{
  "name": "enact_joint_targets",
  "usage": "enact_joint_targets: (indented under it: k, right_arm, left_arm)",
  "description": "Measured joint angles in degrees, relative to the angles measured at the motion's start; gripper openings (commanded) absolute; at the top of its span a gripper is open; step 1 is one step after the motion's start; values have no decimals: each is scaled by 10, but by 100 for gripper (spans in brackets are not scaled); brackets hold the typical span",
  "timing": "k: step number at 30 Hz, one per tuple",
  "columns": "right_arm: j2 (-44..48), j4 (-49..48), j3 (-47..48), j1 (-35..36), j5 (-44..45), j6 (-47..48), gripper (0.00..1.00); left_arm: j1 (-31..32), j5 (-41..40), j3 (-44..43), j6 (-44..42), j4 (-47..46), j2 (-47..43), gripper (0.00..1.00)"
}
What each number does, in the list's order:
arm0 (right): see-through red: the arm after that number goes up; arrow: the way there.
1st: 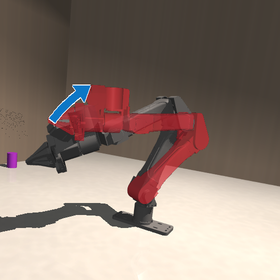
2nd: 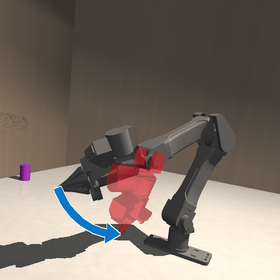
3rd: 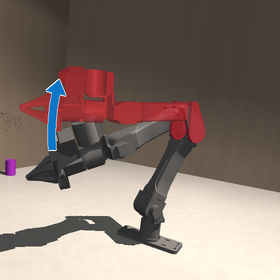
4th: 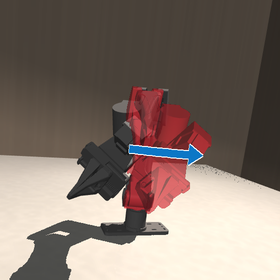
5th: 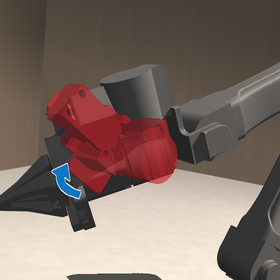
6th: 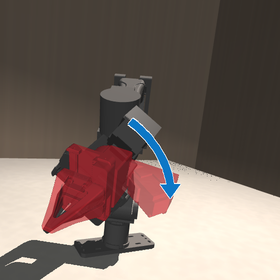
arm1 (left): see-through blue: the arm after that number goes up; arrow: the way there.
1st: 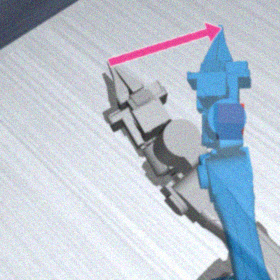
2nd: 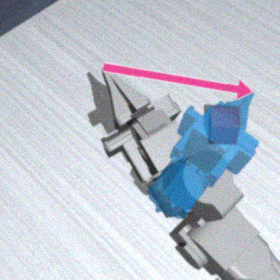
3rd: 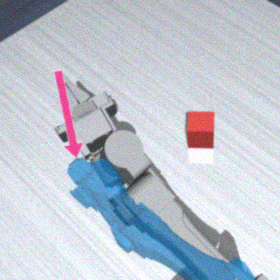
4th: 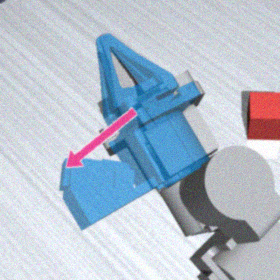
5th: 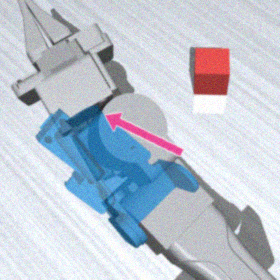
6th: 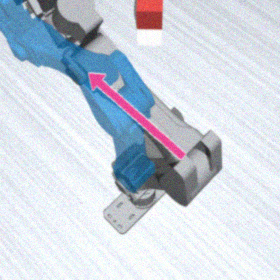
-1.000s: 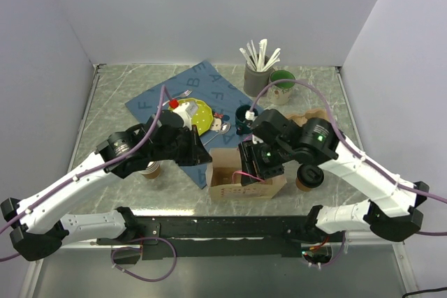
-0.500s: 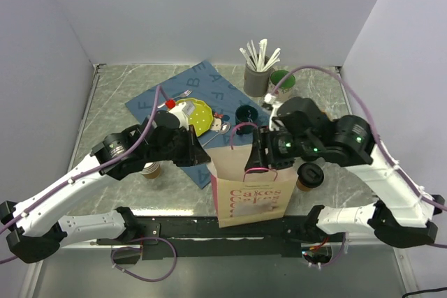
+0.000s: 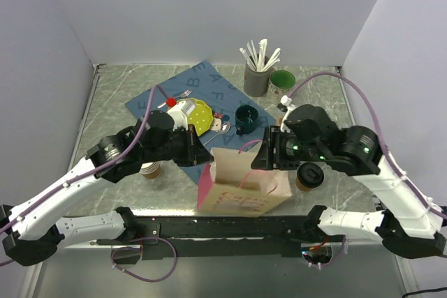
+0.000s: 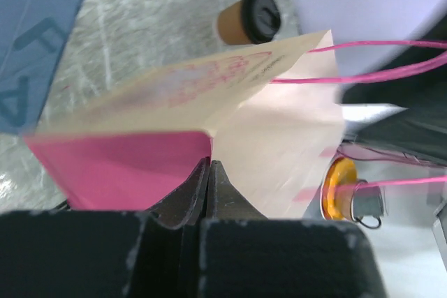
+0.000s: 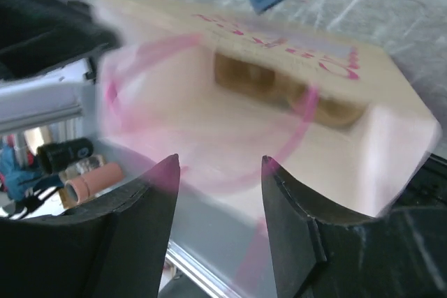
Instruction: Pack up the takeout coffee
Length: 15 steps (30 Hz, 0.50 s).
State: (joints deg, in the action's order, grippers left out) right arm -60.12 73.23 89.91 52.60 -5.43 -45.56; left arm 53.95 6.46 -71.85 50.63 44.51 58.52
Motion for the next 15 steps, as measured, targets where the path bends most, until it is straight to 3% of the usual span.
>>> enact_joint_targets:
  k: [6, 15]
  right_arm:
    - [-26, -15, -13, 0, 44, -29, 56]
    - [-33, -25, 55, 0, 61, -37, 57]
  left_arm:
    - [0, 30, 22, -21, -38, -20, 1]
    - [0, 22, 28, -41, -38, -15, 2]
